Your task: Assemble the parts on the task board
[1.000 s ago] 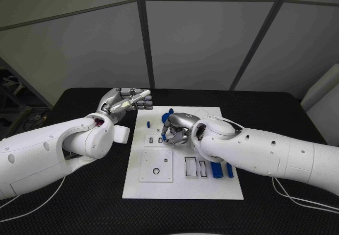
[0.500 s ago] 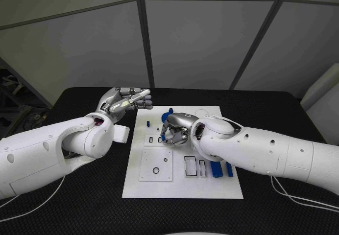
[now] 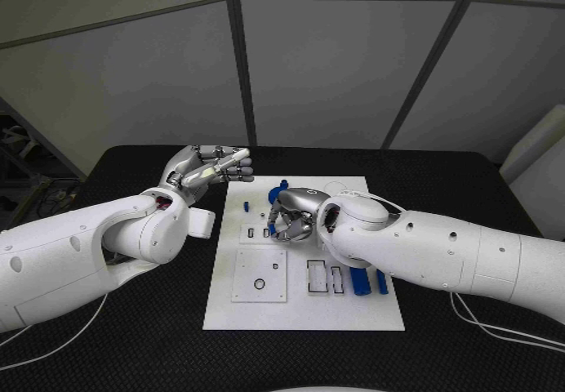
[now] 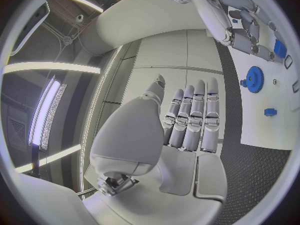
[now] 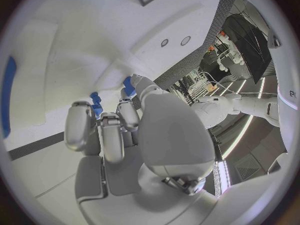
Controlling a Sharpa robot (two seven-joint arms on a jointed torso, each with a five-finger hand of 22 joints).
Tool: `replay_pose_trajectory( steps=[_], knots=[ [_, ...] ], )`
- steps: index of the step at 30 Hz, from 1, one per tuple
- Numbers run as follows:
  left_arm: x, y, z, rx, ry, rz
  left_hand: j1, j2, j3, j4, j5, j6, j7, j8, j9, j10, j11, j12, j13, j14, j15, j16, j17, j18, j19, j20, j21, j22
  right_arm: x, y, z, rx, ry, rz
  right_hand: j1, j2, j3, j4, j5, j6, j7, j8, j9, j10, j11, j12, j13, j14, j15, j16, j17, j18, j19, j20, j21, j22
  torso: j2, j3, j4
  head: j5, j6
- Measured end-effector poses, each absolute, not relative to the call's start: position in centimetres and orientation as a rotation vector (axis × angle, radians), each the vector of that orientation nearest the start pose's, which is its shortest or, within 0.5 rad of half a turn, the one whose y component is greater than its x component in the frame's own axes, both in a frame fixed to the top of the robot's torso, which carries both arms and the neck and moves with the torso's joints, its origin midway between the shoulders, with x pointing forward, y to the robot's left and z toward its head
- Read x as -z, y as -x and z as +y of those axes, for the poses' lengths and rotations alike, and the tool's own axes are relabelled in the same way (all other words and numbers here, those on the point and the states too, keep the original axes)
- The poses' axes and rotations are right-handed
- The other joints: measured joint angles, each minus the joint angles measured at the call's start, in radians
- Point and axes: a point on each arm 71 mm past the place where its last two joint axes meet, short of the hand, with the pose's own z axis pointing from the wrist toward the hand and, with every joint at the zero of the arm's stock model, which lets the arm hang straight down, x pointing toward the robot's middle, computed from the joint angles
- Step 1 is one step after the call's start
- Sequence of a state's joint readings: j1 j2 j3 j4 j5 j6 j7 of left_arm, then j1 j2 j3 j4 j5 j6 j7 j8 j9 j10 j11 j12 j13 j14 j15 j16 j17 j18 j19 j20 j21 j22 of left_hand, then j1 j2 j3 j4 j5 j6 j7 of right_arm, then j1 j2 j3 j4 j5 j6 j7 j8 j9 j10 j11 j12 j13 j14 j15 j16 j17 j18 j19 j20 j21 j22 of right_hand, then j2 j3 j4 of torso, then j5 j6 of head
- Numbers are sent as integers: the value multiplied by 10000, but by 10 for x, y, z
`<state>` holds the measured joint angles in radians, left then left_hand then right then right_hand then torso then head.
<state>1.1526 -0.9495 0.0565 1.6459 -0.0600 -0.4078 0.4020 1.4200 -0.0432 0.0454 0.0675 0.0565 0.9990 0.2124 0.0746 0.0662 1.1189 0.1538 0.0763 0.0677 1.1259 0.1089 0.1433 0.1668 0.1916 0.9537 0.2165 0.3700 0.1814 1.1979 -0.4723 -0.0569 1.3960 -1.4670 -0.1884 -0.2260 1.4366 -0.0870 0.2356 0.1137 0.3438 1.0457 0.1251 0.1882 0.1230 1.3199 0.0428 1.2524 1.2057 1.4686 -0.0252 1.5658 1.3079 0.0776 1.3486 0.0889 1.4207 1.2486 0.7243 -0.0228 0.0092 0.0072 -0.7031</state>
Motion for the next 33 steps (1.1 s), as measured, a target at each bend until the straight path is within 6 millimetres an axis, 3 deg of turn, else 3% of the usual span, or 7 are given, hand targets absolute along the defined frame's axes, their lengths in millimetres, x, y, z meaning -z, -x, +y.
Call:
replay_pose_trajectory(
  steps=[19, 33],
  knots=[
    [154, -472, 232, 15077, 10853, 13128, 0, 0, 0, 0, 0, 0, 0, 0, 0, 0, 0, 0, 1, 0, 0, 0, -2, 0, 0, 0, 0, 0, 200, -482, -45, -7398, 3158, 17919, -103, -103, 32, 32, -1, -123, 58, -28, 106, -141, 71, -157, -170, 0, 0, 0, -2, 0, -51, 21, -52, -74, 0, 1, 1, -14, -21],
    [154, -472, 232, 15074, 10859, 13141, 0, 0, 0, 0, 0, 0, 0, 0, 0, 0, 0, 0, 1, 0, 0, 0, -3, 0, 0, 0, 0, 0, 201, -482, -45, -7315, 3213, 17976, -274, -273, 68, 49, 18, -603, 252, -260, 78, -428, 215, -417, -426, -36, 110, 0, -3, 0, -157, 127, -130, -177, 1, 0, 6, -12, -26]
  ],
)
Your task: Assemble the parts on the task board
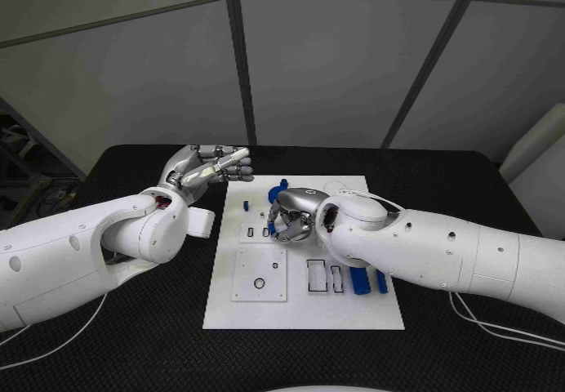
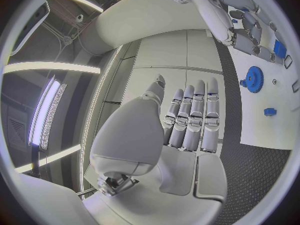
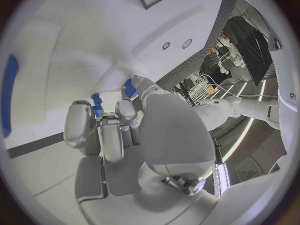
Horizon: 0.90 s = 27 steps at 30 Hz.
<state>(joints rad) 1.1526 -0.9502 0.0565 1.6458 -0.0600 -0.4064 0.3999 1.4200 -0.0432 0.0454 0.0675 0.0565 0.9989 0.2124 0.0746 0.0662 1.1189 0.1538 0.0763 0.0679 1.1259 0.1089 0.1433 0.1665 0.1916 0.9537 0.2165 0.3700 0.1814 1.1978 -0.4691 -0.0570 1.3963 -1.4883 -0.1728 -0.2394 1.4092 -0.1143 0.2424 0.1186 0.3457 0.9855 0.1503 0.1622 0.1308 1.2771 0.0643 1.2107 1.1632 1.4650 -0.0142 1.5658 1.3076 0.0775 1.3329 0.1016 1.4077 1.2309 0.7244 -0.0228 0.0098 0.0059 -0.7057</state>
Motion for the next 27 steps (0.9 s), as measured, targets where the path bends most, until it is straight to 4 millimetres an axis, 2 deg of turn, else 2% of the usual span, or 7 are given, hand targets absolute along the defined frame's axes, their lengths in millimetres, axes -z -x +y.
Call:
replay_pose_trajectory(
  steps=[18, 23, 27],
  knots=[
    [154, -472, 232, 15059, 10878, 13171, 0, 0, 0, 0, 0, 0, 0, 0, 0, 0, 0, 0, 1, 0, 0, 0, 7, 0, 0, 0, 0, 0, 201, -482, -43, -7302, 3255, 17989, -185, -185, 26, 26, -44, -310, 121, -151, -29, -331, 109, -281, -259, 35, 108, 0, -1, 0, -107, 109, -79, -131, 0, 1, 0, -16, -11],
    [154, -472, 232, 15055, 10882, 13177, 0, 0, 0, 0, 0, 0, 0, 0, 0, 0, 0, -35, 0, 0, 0, 0, 6, 1, 0, 0, 0, 0, 201, -482, -43, -7301, 3265, 18000, -281, -281, -21, 73, -148, -644, 189, -240, -66, -718, 180, -653, -663, 35, 181, -44, -1, 0, -160, 162, -148, -207, 0, 2, 0, -16, -5],
    [154, -472, 233, 15053, 10886, 13184, 0, 0, 0, 0, 0, 0, 0, 0, 0, 0, 0, -48, 1, 0, 0, 0, 6, 1, 0, 0, 0, 0, 202, -481, -43, -7277, 3263, 18027, -381, -382, -120, 172, -446, -1062, 269, -356, -154, -959, 267, -826, -903, 4, 255, -52, -2, 0, -219, 220, -193, -286, 0, 2, 0, -26, 2]
  ],
)
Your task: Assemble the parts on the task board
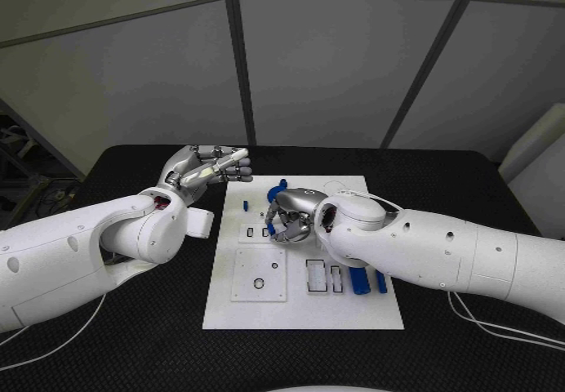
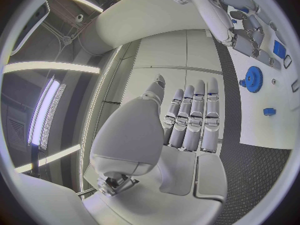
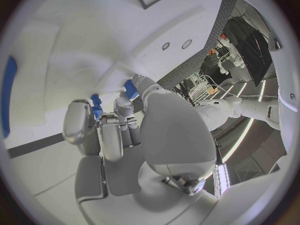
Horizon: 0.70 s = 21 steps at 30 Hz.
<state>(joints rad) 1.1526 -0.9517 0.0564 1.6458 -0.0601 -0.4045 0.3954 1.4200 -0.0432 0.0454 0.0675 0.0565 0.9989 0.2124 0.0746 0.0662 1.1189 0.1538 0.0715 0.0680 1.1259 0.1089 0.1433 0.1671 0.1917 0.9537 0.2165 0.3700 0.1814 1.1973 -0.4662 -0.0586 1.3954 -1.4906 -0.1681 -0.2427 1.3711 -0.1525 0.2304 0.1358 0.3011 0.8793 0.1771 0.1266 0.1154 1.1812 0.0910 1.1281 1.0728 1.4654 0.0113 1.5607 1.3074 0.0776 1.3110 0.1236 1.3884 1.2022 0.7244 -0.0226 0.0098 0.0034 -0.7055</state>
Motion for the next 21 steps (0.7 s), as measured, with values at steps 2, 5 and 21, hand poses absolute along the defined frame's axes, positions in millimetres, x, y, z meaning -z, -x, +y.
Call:
replay_pose_trajectory(
  steps=[2, 5, 21],
  knots=[
    [154, -472, 233, 15050, 10889, 13188, 0, 0, 0, 0, 0, 0, 0, 0, 0, 0, 0, 0, 0, 0, 0, 0, 0, 0, 0, 0, 0, 0, 202, -481, -44, -7272, 3257, 18030, 0, 0, -70, 70, -50, -190, 23, -41, -24, -117, 21, -67, -113, 14, 14, -41, 0, -1, -50, 50, -1, -3, 0, 1, 0, -4, 0],
    [154, -472, 233, 15043, 10893, 13192, 0, 0, 0, 0, 0, 0, 0, 0, 0, 0, 0, 0, 0, 0, 0, 0, 0, 0, 0, 0, 0, 0, 203, -481, -44, -7277, 3246, 18027, 0, 0, -137, 137, -50, -355, 82, -78, -69, -184, 89, -133, -210, 14, 84, -41, 0, -1, -49, 49, -1, -2, 0, 1, -1, -6, 0],
    [156, -474, 237, 14861, 10857, 13321, -70, 70, -45, -45, 0, 83, -39, 0, 4, 106, -33, 23, 15, 329, -67, 85, 117, 0, 67, -59, 43, 34, 193, -472, -60, -8131, 2741, 16804, 120, -119, -312, 307, 8, -405, 48, 125, -131, -71, 91, 167, 10, 14, 84, -74, -1, 0, -76, 76, -7, 7, -14, 7, -11, 18, 36]
  ],
)
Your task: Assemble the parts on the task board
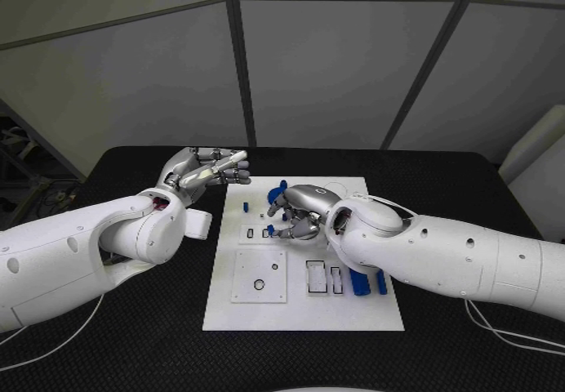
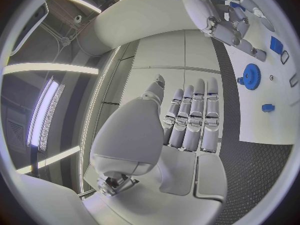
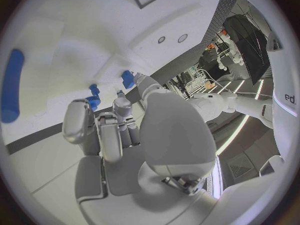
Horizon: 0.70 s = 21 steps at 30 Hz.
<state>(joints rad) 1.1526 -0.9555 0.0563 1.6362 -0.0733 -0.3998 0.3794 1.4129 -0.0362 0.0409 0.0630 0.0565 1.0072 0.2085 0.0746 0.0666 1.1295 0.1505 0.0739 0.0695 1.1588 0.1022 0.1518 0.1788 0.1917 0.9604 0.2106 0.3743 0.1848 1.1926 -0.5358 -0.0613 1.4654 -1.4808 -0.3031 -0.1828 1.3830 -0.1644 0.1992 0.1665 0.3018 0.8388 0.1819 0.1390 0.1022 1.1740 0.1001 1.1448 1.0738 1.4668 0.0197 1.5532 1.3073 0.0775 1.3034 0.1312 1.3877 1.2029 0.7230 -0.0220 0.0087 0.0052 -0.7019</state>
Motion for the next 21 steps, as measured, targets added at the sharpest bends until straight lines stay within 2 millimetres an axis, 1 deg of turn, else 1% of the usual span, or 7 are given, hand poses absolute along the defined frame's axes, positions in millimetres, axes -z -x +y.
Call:
replay_pose_trajectory(
  steps=[5, 11, 13, 15, 17, 19, 21],
  knots=[
    [158, -475, 243, 14389, 10578, 13821, -539, -96, -305, 256, 0, 529, -287, 210, 64, 868, -340, 338, 195, 1169, -396, 817, 452, -1, 834, -323, 551, 287, 182, -469, -77, -9225, 2222, 15679, 56, -47, -281, 42, 505, 0, 0, 85, -31, -86, -3, -84, -208, 0, 0, -253, -1, 5, -499, 57, -398, -647, -14, 0, -7, 14, 53],
    [166, -478, 251, 13454, 9924, 15149, -1208, -229, -731, 800, 0, 959, -718, 387, 189, 2099, -875, 1067, 828, 2802, -1012, 2882, 1815, 0, 2164, -957, 1774, 1005, 169, -466, -96, -10522, 1607, 14905, 382, 146, -306, -84, 780, 381, -79, 362, -35, -285, -130, -376, -591, 0, -1, -746, 8, 317, -1348, 3, -1091, -1759, -84, 0, -7, 16, 70],
    [168, -480, 253, 13021, 9600, 15794, -1450, -107, -823, 1086, 0, 1082, -840, 500, 279, 2429, -1066, 1467, 1176, 3049, -1203, 5559, 4369, -1, 2766, -1200, 2479, 1452, 162, -466, -105, -10850, 1248, 14751, 395, 159, -316, -97, 787, 649, -151, 437, -33, -681, -182, -997, -1277, -26, -27, -1205, -167, 499, -1982, -59, -1645, -2583, -119, 1, -12, 16, 70],
    [169, -482, 255, 12606, 9234, 16384, -1446, -111, -880, 1253, -24, 1151, -982, 635, 413, 2580, -1217, 2023, 1717, 3094, -1323, 9051, 7965, -12, 3644, -1443, 4540, 3679, 155, -469, -114, -11061, 824, 14636, 475, 161, -226, -145, 867, 921, -211, 494, -66, -1339, -256, -2321, -2644, -452, -153, -2193, -1391, 823, -3198, -129, -2805, -4215, -169, 5, -22, 16, 61],
    [168, -485, 253, 12109, 8726, 17081, -1446, -111, -959, 1483, 192, 1094, -1178, 857, 661, 2437, -1306, 3093, 2755, 3069, -1490, 11342, 10414, -939, 4259, -1602, 6734, 6215, 148, -473, -126, -11233, 226, 14553, 496, 139, 30, -96, 871, 1104, -229, 483, -153, -1440, -284, -3595, -3792, -1437, -173, -4138, -3581, 1019, -4142, -178, -4038, -5506, -213, 7, -30, 27, 46],
    [166, -487, 250, 11672, 8271, 17697, -1442, -107, -976, 1651, 0, 1094, -1178, 1055, 856, 2262, -1379, 3864, 3465, 3065, -1507, 12160, 11147, -938, 4543, -1643, 7934, 7767, 143, -476, -136, -11350, -320, 14535, 609, 60, 285, -88, 871, 1239, -265, 428, -216, -1432, -291, -4621, -4618, -2636, -132, -6459, -5839, 1019, -4571, -136, -4820, -6042, -261, 7, -37, 42, 29],
    [165, -489, 246, 11073, 7739, 18453, -1443, -108, -1019, 1822, 26, 998, -1260, 1376, 1171, 1956, -1440, 5515, 5032, 3072, -1583, 12394, 11275, -939, 4804, -1658, 8806, 8947, 138, -479, -147, -11462, -940, 14550, 648, 94, 560, -42, 871, 1345, -193, 377, -257, -1360, -263, -5512, -5378, -3327, -22, -8074, -6937, 1018, -4990, -19, -5583, -6491, -306, 12, -40, 69, -1]
  ],
)
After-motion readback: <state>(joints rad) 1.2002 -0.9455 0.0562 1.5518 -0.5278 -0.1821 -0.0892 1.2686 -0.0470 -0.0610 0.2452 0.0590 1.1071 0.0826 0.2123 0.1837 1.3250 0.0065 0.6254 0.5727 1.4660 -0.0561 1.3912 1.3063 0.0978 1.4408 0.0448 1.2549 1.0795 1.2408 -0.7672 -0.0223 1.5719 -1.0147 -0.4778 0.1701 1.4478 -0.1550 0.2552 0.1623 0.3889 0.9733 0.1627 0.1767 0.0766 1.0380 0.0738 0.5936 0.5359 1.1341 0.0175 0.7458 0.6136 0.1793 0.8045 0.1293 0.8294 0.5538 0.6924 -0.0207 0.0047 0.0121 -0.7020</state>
